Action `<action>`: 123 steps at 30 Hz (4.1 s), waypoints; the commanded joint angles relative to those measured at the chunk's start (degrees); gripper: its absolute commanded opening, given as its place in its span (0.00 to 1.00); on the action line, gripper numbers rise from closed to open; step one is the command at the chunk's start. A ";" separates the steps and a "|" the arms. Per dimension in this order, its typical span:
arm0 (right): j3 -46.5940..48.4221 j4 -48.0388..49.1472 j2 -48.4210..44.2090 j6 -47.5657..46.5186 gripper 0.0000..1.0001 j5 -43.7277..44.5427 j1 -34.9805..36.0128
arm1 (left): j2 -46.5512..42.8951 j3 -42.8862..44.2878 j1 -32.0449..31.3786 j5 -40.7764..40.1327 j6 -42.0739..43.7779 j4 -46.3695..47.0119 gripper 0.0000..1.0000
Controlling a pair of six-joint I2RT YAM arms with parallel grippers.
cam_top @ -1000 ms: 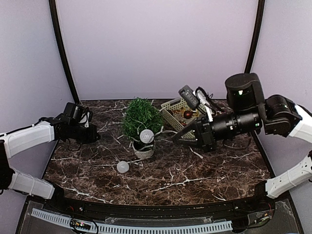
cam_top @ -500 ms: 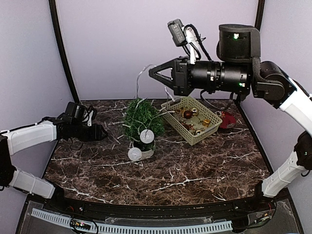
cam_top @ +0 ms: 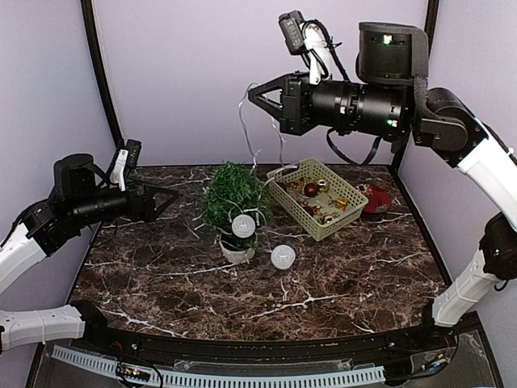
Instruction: Decorate the small christmas tree
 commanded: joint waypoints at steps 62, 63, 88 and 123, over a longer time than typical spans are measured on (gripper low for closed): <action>0.74 8.15 1.30 1.31 0.00 0.55 -9.59 | 7.06 16.14 -7.73 -21.73 -4.85 -13.98 0.00; 0.97 7.73 1.54 1.45 0.00 0.32 -10.39 | 8.78 18.09 -6.67 -21.26 -3.68 -14.27 0.00; -18.14 1.71 -13.94 7.60 0.00 4.04 -28.94 | 56.80 65.08 6.65 8.02 4.00 -9.79 0.00; -36.59 -0.98 -30.13 7.65 0.00 -50.79 -29.19 | 75.42 84.95 -18.05 18.00 13.10 -8.65 0.00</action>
